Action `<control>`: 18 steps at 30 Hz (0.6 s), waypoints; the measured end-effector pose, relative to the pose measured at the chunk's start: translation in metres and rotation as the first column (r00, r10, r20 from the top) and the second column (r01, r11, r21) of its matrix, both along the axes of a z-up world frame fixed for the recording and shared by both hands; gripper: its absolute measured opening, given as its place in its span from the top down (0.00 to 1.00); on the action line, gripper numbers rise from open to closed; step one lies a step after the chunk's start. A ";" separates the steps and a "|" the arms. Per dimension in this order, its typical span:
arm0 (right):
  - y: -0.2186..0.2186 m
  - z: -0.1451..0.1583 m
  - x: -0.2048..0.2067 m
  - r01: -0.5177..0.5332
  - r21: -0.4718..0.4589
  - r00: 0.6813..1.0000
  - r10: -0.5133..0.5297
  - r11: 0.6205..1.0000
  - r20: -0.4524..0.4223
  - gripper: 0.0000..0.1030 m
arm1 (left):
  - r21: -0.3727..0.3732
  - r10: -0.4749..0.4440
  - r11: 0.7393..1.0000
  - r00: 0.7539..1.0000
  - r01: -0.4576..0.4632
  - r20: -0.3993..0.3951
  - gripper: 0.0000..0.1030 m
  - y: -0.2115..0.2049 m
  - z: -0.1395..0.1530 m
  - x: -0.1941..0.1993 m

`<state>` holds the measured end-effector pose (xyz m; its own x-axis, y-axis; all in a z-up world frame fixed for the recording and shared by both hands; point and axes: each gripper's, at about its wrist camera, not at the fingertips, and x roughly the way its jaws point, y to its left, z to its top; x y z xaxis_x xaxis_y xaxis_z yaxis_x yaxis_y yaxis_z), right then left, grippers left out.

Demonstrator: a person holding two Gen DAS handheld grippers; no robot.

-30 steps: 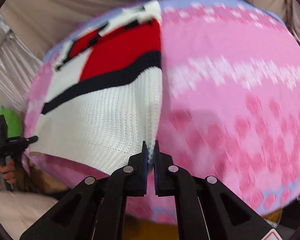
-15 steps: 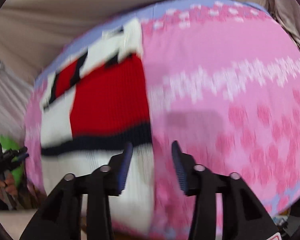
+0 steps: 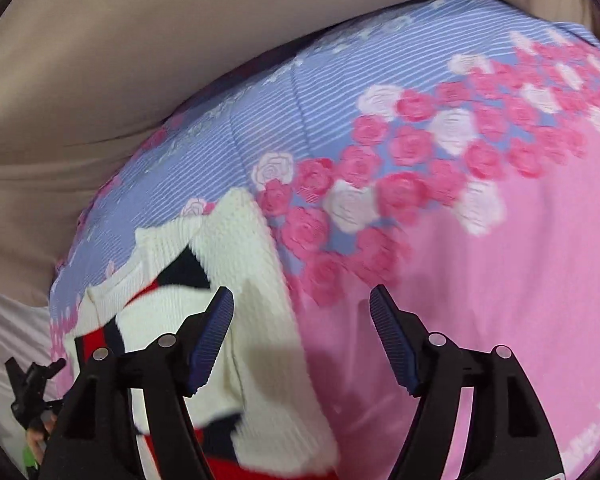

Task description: Fold small clothes

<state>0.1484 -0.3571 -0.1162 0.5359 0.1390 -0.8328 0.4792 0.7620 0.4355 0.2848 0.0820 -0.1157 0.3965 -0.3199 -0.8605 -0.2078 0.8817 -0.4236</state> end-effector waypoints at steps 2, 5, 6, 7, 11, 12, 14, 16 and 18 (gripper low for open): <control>0.009 -0.005 0.013 -0.027 0.009 1.000 0.027 1.000 0.015 0.31 | -0.001 -0.117 0.993 0.993 0.117 0.009 0.72 -0.018 -0.002 0.012; 0.028 0.003 0.022 -0.097 -0.048 0.995 0.099 0.994 0.028 0.82 | 0.076 -0.203 0.977 0.978 0.200 0.043 0.85 -0.041 0.011 0.015; 0.029 0.011 0.020 -0.095 -0.060 0.994 0.098 0.994 0.056 0.85 | 0.102 -0.234 0.969 0.969 0.225 0.079 0.86 -0.048 0.022 0.014; 0.028 0.027 0.013 -0.086 -0.074 0.990 0.094 0.994 0.109 0.86 | 0.110 -0.251 0.965 0.962 0.239 0.108 0.86 -0.054 0.031 0.012; 0.014 0.076 -0.021 -0.023 -0.156 0.971 0.059 0.987 0.230 0.87 | 0.118 -0.284 0.957 0.939 0.265 0.192 0.87 -0.071 0.057 0.022; 0.011 0.081 -0.027 -0.006 -0.195 0.970 0.054 0.981 0.238 0.87 | 0.128 -0.287 0.956 0.938 0.265 0.196 0.87 -0.075 0.057 0.025; 0.000 0.072 -0.027 0.025 -0.255 0.980 0.026 0.967 0.196 0.87 | 0.181 -0.297 0.946 0.940 0.267 0.166 0.86 -0.090 0.042 0.038; -0.017 0.034 -0.015 -0.001 -0.196 0.998 0.014 0.981 0.065 0.84 | 0.216 -0.287 0.941 0.954 0.262 0.091 0.83 -0.094 0.017 0.044; -0.029 0.010 -0.013 -0.009 -0.163 0.999 0.002 0.987 -0.046 0.80 | 0.234 -0.251 0.945 0.965 0.228 0.072 0.75 -0.088 0.006 0.038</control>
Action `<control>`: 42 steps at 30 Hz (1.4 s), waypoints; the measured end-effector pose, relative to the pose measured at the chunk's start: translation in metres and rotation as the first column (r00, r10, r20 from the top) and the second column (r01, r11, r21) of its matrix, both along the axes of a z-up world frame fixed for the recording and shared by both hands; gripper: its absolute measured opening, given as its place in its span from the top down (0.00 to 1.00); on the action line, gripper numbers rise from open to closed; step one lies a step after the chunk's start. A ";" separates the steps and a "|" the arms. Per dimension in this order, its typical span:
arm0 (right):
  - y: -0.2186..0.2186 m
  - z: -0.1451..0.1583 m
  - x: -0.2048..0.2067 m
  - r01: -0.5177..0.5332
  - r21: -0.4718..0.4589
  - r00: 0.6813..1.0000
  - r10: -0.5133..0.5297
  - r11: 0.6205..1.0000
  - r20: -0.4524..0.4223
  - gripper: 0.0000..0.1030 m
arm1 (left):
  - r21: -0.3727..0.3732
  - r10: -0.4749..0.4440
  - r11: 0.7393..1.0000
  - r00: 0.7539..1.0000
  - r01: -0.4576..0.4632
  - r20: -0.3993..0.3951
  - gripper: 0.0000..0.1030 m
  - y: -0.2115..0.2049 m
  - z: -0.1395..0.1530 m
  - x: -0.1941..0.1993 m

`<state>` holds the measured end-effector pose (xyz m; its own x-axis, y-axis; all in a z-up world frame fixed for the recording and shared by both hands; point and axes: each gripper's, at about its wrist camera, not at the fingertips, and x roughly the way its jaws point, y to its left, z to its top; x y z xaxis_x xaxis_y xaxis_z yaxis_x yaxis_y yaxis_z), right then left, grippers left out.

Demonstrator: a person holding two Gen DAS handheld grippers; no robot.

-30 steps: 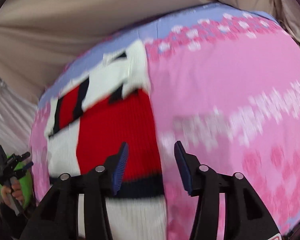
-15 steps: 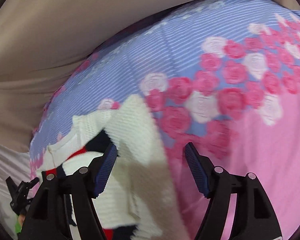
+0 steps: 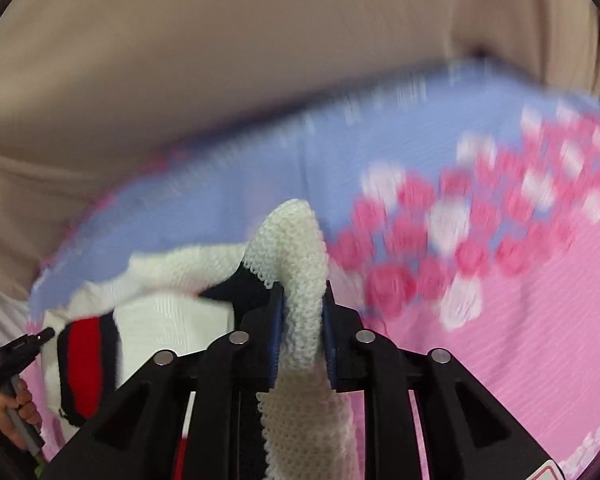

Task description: Fold small clothes

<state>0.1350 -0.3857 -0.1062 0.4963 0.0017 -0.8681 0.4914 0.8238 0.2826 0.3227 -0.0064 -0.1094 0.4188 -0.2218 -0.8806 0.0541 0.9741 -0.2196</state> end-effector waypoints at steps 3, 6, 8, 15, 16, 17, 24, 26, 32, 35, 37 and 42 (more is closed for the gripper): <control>-0.001 0.030 -0.045 0.033 0.048 0.992 -0.039 0.998 0.119 0.69 | -0.118 0.034 0.992 0.999 -0.033 0.006 0.47 0.026 0.019 -0.037; 0.022 0.054 -0.116 -0.022 0.041 0.990 0.017 0.999 0.138 0.47 | -0.116 -0.008 0.993 1.000 0.009 0.004 0.31 0.053 0.031 -0.102; 0.041 0.050 -0.171 -0.073 0.075 0.994 0.065 0.995 0.093 0.45 | -0.111 -0.052 0.993 0.996 0.044 -0.070 0.26 0.073 0.021 -0.162; 0.136 -0.010 -0.347 -0.150 0.304 0.973 0.195 0.941 -0.125 0.44 | -0.214 -0.084 0.976 0.967 0.032 -0.241 0.26 0.102 -0.016 -0.317; 0.144 -0.014 -0.352 -0.158 0.318 0.969 0.208 0.935 -0.132 0.44 | -0.243 -0.083 0.970 0.966 0.022 -0.245 0.27 0.099 -0.015 -0.328; 0.154 -0.020 -0.357 -0.170 0.341 0.966 0.225 0.925 -0.130 0.43 | -0.275 -0.089 0.961 0.961 0.014 -0.262 0.28 0.095 -0.017 -0.333; 0.166 -0.006 -0.330 -0.257 0.312 0.961 0.276 0.914 -0.016 0.88 | -0.297 -0.089 0.955 0.940 -0.014 -0.331 0.94 0.093 -0.011 -0.328; 0.158 0.021 -0.337 -0.265 0.294 0.964 0.259 0.918 0.058 0.89 | -0.292 -0.076 0.956 0.947 -0.019 -0.312 0.95 0.106 0.004 -0.335; 0.151 0.026 -0.384 -0.301 0.255 0.940 0.330 0.919 -0.080 0.91 | -0.271 -0.142 0.962 0.902 0.029 -0.408 0.95 0.123 -0.003 -0.384; 0.161 0.000 -0.413 -0.291 0.304 0.906 0.363 0.907 -0.216 0.92 | -0.239 -0.177 0.969 0.853 0.063 -0.491 0.96 0.125 -0.018 -0.414; 0.167 -0.001 -0.429 -0.297 0.339 0.886 0.390 0.893 -0.251 0.92 | -0.249 -0.175 0.967 0.841 0.049 -0.512 0.96 0.130 -0.015 -0.425; 0.143 0.053 -0.396 -0.295 0.341 0.933 0.346 0.893 -0.098 0.92 | -0.351 -0.154 0.936 0.908 0.008 -0.391 0.96 0.134 0.044 -0.383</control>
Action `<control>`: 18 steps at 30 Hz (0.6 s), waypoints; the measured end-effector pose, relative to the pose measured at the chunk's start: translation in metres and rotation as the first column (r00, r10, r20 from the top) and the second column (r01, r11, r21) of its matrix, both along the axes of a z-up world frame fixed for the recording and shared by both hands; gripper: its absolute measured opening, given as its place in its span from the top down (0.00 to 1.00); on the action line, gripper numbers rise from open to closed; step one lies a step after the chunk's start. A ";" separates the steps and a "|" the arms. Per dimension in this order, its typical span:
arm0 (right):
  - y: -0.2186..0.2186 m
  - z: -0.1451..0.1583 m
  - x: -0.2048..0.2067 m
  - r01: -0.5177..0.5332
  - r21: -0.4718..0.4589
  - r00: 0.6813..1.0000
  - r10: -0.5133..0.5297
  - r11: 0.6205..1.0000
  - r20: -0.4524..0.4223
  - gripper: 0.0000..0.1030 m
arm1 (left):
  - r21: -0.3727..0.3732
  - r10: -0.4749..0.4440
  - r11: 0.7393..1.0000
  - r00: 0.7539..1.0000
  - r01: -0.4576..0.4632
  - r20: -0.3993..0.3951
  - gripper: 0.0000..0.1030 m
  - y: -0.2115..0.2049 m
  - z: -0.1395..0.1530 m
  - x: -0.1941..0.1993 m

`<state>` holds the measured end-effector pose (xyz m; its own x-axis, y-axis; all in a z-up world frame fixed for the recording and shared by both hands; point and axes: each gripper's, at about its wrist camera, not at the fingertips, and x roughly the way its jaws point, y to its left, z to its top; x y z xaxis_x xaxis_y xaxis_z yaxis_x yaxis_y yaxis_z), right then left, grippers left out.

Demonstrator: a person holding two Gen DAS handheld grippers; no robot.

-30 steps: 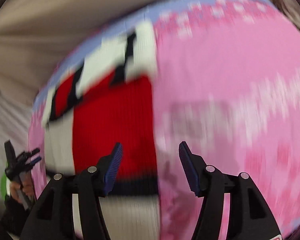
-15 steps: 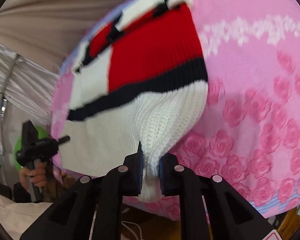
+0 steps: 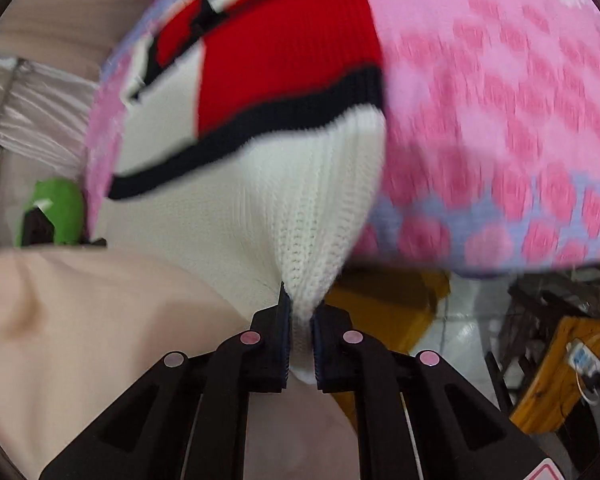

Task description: Fold small clothes

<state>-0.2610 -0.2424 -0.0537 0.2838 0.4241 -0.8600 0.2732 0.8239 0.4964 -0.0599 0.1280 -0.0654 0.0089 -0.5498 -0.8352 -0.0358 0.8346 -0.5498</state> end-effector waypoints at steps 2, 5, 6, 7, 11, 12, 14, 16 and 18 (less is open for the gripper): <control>-0.019 0.025 0.036 0.041 0.003 0.991 -0.041 0.999 0.128 0.92 | -0.050 0.037 0.998 0.992 -0.031 0.125 0.96 -0.005 0.027 0.043; -0.056 0.042 0.104 0.117 0.027 0.953 -0.120 0.993 0.278 0.92 | -0.101 0.080 0.993 0.965 -0.056 0.249 0.96 -0.031 0.044 0.115; -0.067 0.041 0.132 0.146 0.038 0.938 -0.151 0.988 0.311 0.92 | -0.084 0.086 0.994 0.954 -0.065 0.287 0.96 -0.045 0.044 0.138; -0.076 0.035 0.159 0.168 0.058 0.929 -0.178 0.984 0.325 0.92 | -0.057 0.085 0.996 0.940 -0.069 0.332 0.96 -0.059 0.043 0.162; -0.097 -0.002 0.243 0.316 0.046 0.906 -0.316 0.948 0.282 0.80 | 0.095 0.100 0.984 0.910 -0.151 0.403 0.78 -0.103 0.009 0.224; -0.102 -0.003 0.250 0.354 0.047 0.896 -0.353 0.934 0.270 0.77 | 0.129 0.139 0.970 0.908 -0.205 0.395 0.72 -0.104 -0.001 0.235; -0.111 -0.001 0.249 0.438 0.076 0.853 -0.440 0.896 0.281 0.74 | 0.126 0.200 0.954 0.894 -0.270 0.402 0.63 -0.091 -0.004 0.236; -0.111 0.009 0.229 0.476 0.106 0.811 -0.482 0.873 0.332 0.61 | 0.053 0.238 0.956 0.864 -0.290 0.444 0.50 -0.072 0.006 0.224; -0.104 0.014 0.205 0.471 0.081 0.801 -0.464 0.879 0.379 0.42 | 0.073 0.214 0.955 0.839 -0.288 0.499 0.26 -0.059 0.013 0.201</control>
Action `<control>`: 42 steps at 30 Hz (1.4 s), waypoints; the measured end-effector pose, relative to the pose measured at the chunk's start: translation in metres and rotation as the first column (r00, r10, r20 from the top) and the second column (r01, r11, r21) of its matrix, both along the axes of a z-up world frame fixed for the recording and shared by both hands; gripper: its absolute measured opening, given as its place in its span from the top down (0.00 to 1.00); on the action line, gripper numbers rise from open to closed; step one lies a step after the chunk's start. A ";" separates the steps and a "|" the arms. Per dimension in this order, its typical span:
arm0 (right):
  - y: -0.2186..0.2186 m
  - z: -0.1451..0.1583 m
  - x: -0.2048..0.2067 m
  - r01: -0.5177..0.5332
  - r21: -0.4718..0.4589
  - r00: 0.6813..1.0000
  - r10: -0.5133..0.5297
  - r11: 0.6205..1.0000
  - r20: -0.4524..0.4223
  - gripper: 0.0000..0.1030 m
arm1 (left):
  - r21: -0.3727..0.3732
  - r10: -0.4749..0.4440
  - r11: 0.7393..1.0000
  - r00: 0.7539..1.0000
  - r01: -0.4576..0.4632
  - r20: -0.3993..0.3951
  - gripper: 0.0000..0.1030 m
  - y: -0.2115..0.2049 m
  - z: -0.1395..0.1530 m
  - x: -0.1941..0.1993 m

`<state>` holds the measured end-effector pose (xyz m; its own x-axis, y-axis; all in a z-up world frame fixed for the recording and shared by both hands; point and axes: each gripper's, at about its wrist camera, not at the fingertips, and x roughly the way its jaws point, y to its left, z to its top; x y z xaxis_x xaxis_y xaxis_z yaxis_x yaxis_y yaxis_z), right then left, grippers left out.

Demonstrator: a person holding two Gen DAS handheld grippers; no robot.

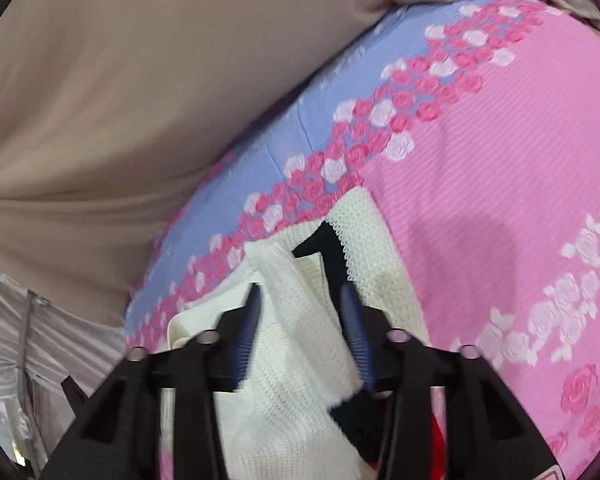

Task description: Fold small clothes

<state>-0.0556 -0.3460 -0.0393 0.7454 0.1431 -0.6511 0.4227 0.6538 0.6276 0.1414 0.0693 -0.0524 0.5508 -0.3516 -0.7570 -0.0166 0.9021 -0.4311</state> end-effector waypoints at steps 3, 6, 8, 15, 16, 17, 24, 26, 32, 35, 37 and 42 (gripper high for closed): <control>0.015 -0.011 -0.009 -0.053 -0.137 0.994 0.040 0.989 -0.101 0.40 | 0.035 -0.017 0.999 1.000 0.017 0.016 0.18 0.002 -0.005 -0.015; 0.019 -0.029 0.002 -0.053 -0.194 0.981 0.014 0.980 -0.196 0.35 | 0.055 -0.032 0.998 0.999 0.032 -0.007 0.18 -0.016 -0.016 -0.014; 0.027 -0.035 0.014 -0.066 -0.245 0.971 0.005 0.967 -0.240 0.31 | 0.074 -0.068 0.995 0.997 0.066 0.029 0.17 -0.038 -0.016 -0.013; 0.053 -0.039 0.058 -0.210 -0.395 0.957 0.104 0.894 -0.272 0.22 | 0.511 -0.325 0.814 0.946 0.276 0.006 0.31 -0.123 -0.043 0.006; 0.054 -0.042 0.067 -0.235 -0.401 0.951 0.124 0.886 -0.284 0.22 | 0.503 -0.356 0.804 0.934 0.318 -0.021 0.56 -0.126 -0.046 0.015; 0.055 -0.043 0.075 -0.270 -0.391 0.942 0.157 0.880 -0.296 0.36 | 0.472 -0.359 0.816 0.933 0.332 -0.036 0.73 -0.124 -0.044 0.023; 0.005 -0.022 0.099 -0.169 -0.252 0.974 0.122 0.953 -0.191 0.80 | 0.274 -0.075 0.958 0.996 0.087 -0.052 0.89 -0.063 -0.025 0.076; -0.002 -0.041 0.107 -0.174 -0.316 0.943 0.066 0.933 -0.326 0.69 | 0.291 -0.052 0.952 0.987 0.095 -0.154 0.91 -0.055 -0.047 0.088; 0.022 -0.012 0.070 -0.123 -0.407 0.977 0.038 0.905 -0.211 0.31 | 0.086 -0.150 0.985 0.988 0.147 0.022 0.30 -0.052 -0.017 0.053; 0.043 -0.012 0.077 -0.225 -0.459 0.961 0.119 0.859 -0.249 0.31 | 0.164 -0.303 0.941 0.953 0.297 0.016 0.30 -0.084 -0.021 0.050; 0.054 -0.018 0.085 -0.277 -0.501 0.947 0.146 0.820 -0.285 0.31 | 0.222 -0.353 0.912 0.936 0.345 -0.006 0.36 -0.098 -0.030 0.048; 0.052 -0.055 0.102 -0.343 -0.479 0.910 0.160 0.808 -0.382 0.38 | 0.193 -0.365 0.906 0.926 0.377 -0.095 0.96 -0.102 -0.060 0.057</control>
<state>0.0465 -0.2941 -0.0945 0.4780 -0.1350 -0.8679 0.3063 0.9517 0.0207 0.1984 -0.0323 -0.1125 0.3657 -0.3571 -0.8595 0.3177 0.9159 -0.2454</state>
